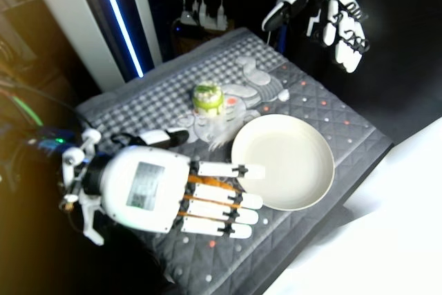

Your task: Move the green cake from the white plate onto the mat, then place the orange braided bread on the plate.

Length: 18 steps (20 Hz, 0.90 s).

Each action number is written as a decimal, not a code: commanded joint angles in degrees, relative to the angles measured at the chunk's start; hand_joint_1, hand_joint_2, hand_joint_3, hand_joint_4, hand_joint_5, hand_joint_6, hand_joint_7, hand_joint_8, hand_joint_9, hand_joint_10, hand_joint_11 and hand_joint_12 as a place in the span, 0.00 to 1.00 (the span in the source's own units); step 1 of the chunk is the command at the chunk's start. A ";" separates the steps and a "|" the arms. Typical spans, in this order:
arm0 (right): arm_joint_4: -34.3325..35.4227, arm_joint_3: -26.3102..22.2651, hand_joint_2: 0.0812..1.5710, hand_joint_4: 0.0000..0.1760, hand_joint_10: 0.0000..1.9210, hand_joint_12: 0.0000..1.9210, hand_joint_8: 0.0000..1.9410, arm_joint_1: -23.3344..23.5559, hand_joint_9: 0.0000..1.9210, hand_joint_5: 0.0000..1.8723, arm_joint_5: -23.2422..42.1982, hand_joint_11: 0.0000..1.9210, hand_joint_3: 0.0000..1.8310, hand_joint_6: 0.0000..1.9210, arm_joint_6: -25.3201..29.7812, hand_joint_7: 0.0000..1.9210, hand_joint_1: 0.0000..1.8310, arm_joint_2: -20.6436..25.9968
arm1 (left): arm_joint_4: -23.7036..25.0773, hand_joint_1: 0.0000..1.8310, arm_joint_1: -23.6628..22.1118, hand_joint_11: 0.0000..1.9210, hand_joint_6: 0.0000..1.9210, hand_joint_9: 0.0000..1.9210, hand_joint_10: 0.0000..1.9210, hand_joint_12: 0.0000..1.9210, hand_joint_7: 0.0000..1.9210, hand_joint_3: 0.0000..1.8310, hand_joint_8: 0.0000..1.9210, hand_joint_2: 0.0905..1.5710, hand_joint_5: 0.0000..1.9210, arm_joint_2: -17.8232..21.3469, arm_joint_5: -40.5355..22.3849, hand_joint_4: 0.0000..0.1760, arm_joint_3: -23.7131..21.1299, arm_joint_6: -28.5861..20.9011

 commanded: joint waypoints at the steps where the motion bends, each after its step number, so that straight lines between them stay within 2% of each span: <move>1: 1.51 0.43 0.39 0.89 0.00 0.36 0.00 0.38 0.02 0.00 4.45 0.00 0.00 0.00 0.48 0.00 0.35 0.50 | -2.75 0.37 -0.25 0.02 0.00 0.09 0.01 0.28 0.07 0.00 0.00 0.43 0.05 0.57 -6.50 0.98 -0.07 -0.10; 2: 1.12 0.44 0.39 0.96 0.00 0.34 0.00 0.36 0.01 0.00 3.77 0.00 0.00 0.00 0.48 0.00 0.35 0.45 | -2.83 0.38 -0.10 0.02 0.00 0.09 0.01 0.28 0.08 0.00 0.00 0.42 0.06 0.57 -6.54 1.00 -0.11 -0.10; 3: 1.00 0.44 0.40 0.95 0.00 0.23 0.00 0.33 0.00 0.00 3.17 0.00 0.00 0.00 0.48 0.00 0.36 0.44 | -2.92 0.40 0.03 0.01 0.00 0.09 0.00 0.28 0.08 0.00 0.00 0.42 0.05 0.64 -6.56 1.00 -0.17 -0.11; 4: 1.00 0.44 0.40 0.99 0.00 0.20 0.00 0.27 0.00 0.00 2.68 0.00 0.00 0.00 0.48 0.00 0.35 0.45 | -3.02 0.41 0.15 0.00 0.00 0.09 0.00 0.28 0.08 0.00 0.00 0.42 0.05 0.75 -6.61 1.00 -0.23 -0.12; 5: 1.00 0.43 0.39 1.00 0.00 0.32 0.00 0.16 0.00 0.00 2.37 0.00 0.00 0.00 0.48 0.00 0.34 0.45 | -3.17 0.41 0.38 0.01 0.00 0.10 0.00 0.28 0.08 0.00 0.00 0.42 0.05 0.90 -6.72 1.00 -0.33 -0.12; 6: 1.00 0.39 0.39 1.00 0.00 0.34 0.00 0.00 0.01 0.00 2.22 0.00 0.00 0.00 0.48 0.00 0.33 0.44 | -3.37 0.40 0.61 0.02 0.01 0.11 0.01 0.28 0.08 0.00 0.00 0.42 0.06 1.03 -6.90 1.00 -0.42 -0.12; 7: 1.00 0.35 0.39 0.78 0.00 0.28 0.00 -0.25 0.00 0.00 2.13 0.00 0.00 0.00 0.47 0.00 0.34 0.36 | -3.56 0.40 0.82 0.02 0.00 0.11 0.01 0.29 0.09 0.00 0.00 0.43 0.06 1.14 -7.06 0.99 -0.50 -0.12; 8: 1.09 0.37 0.40 0.65 0.00 0.17 0.00 -0.84 0.00 0.00 2.11 0.00 0.00 0.00 0.47 0.00 0.35 0.18 | -3.74 0.40 0.96 0.02 0.00 0.11 0.01 0.28 0.09 0.00 0.00 0.43 0.06 1.19 -7.24 1.00 -0.56 -0.12; 9: 1.75 0.52 0.38 0.72 0.00 0.14 0.00 -1.97 0.00 0.00 2.11 0.00 0.00 0.00 0.47 0.00 0.35 0.02 | -3.77 0.40 0.97 0.02 0.00 0.11 0.01 0.28 0.08 0.00 0.00 0.43 0.06 1.17 -7.25 1.00 -0.57 -0.11; 10: 3.28 0.87 0.38 0.71 0.00 0.12 0.00 -3.43 0.00 0.00 2.12 0.00 0.00 0.00 0.47 0.00 0.35 -0.20 | -3.77 0.40 0.95 0.01 0.00 0.10 0.00 0.28 0.07 0.00 0.00 0.43 0.05 1.11 -7.17 1.00 -0.57 -0.05; 11: 4.36 1.39 0.38 0.88 0.00 0.17 0.00 -4.67 0.00 0.00 2.13 0.00 0.00 0.00 0.47 0.00 0.35 -0.57 | -3.77 0.38 0.95 0.01 0.00 0.09 0.00 0.28 0.06 0.00 0.00 0.44 0.03 1.08 -7.16 1.00 -0.57 0.15; 12: 5.03 1.79 0.38 0.94 0.00 0.23 0.00 -5.61 0.00 0.00 2.13 0.00 0.00 0.00 0.47 0.00 0.35 -0.91 | -3.77 0.38 0.96 0.02 0.00 0.10 0.00 0.28 0.06 0.00 0.00 0.43 0.03 1.10 -7.20 1.00 -0.57 0.23; 13: 5.31 1.93 0.40 0.90 0.00 0.28 0.00 -6.16 0.00 0.00 2.14 0.00 0.00 0.00 0.47 0.00 0.36 -1.14 | -3.77 0.39 0.97 0.03 0.00 0.10 0.00 0.29 0.07 0.00 0.00 0.42 0.02 1.15 -7.24 1.00 -0.57 0.28; 14: 5.33 1.92 0.40 0.92 0.00 0.32 0.00 -6.33 0.00 0.00 2.14 0.00 0.00 0.00 0.47 0.00 0.36 -1.30 | -3.77 0.40 0.97 0.04 0.00 0.10 0.00 0.27 0.07 0.00 0.00 0.41 0.02 1.16 -7.29 1.00 -0.57 0.28; 16: 5.33 2.06 0.41 0.87 0.00 0.36 0.00 -6.57 0.03 0.00 2.14 0.00 0.00 0.00 0.47 0.00 0.36 -1.55 | -3.83 0.40 0.95 0.03 0.01 0.10 0.00 0.25 0.07 0.00 0.00 0.42 0.04 1.15 -7.45 1.00 -0.60 0.27; 17: 5.44 2.32 0.43 0.88 0.00 0.33 0.00 -6.67 0.03 0.00 2.12 0.00 0.00 0.00 0.47 0.00 0.43 -1.76 | -4.00 0.40 0.96 0.02 0.01 0.10 0.00 0.25 0.07 0.00 0.00 0.42 0.04 1.14 -7.60 1.00 -0.63 0.27; 18: 5.62 2.52 0.43 0.77 0.00 0.37 0.00 -6.74 0.05 0.00 2.12 0.00 0.00 0.00 0.47 0.00 0.47 -1.88 | -4.04 0.40 0.96 0.03 0.01 0.10 0.00 0.25 0.08 0.00 0.00 0.42 0.05 1.12 -7.61 1.00 -0.63 0.27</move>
